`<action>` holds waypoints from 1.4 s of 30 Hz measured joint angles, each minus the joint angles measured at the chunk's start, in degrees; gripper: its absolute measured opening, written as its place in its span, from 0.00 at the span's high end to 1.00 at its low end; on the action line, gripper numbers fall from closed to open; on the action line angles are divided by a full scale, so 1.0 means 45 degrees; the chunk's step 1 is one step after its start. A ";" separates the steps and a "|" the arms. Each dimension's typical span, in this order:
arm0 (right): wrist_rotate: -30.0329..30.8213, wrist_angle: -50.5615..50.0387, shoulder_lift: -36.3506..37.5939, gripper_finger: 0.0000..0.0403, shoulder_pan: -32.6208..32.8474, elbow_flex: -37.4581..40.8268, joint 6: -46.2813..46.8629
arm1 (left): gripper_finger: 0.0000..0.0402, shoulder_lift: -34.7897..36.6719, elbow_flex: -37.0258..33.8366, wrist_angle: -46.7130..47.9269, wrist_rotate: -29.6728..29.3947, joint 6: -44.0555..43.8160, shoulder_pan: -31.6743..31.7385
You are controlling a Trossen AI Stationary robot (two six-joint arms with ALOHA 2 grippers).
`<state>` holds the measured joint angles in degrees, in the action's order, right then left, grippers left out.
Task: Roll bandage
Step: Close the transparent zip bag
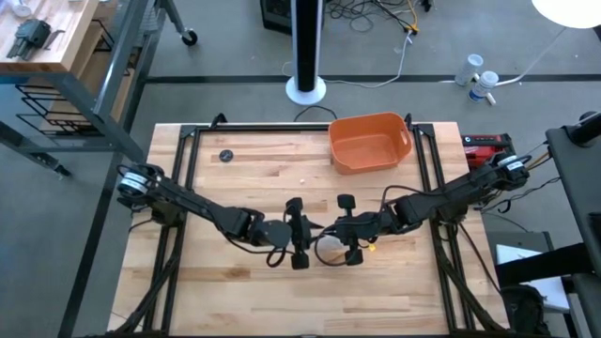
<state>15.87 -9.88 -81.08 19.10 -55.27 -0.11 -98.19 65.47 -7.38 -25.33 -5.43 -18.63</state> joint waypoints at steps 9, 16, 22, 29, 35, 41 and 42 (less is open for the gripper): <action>0.0001 -0.0015 0.0000 1.00 0.0004 0.0000 -0.0008 | 0.78 -0.0276 -0.0005 -0.0144 0.0027 0.0104 0.0083; 0.0001 -0.0028 0.0000 1.00 0.0004 0.0000 -0.0011 | 0.90 -0.0287 -0.0005 -0.0149 0.0138 0.0198 0.0083; -0.0042 -0.0081 0.0000 1.00 0.0009 0.0010 -0.0013 | 0.96 -0.0273 -0.0005 -0.0100 0.0378 0.0193 0.0083; -0.0092 -0.0067 -0.0015 1.00 0.0009 0.0034 0.0011 | 1.00 -0.0228 0.0016 0.0367 0.0987 -0.0042 0.0092; 0.0059 -0.0022 -0.0034 1.00 -0.0001 0.0039 0.0171 | 1.00 -0.0195 0.0053 0.0902 0.1014 -0.0550 0.0097; 0.0006 -0.0027 -0.0034 1.00 -0.0001 0.0039 0.0197 | 1.00 -0.0195 0.0053 0.1015 0.1093 -0.0575 0.0097; 0.0006 -0.0027 -0.0034 1.00 -0.0001 0.0039 0.0206 | 1.00 -0.0195 0.0053 0.1031 0.1097 -0.0575 0.0095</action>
<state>15.90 -10.00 -81.23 19.09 -55.09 0.82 -99.07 65.71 -2.74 -20.39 -8.01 -18.21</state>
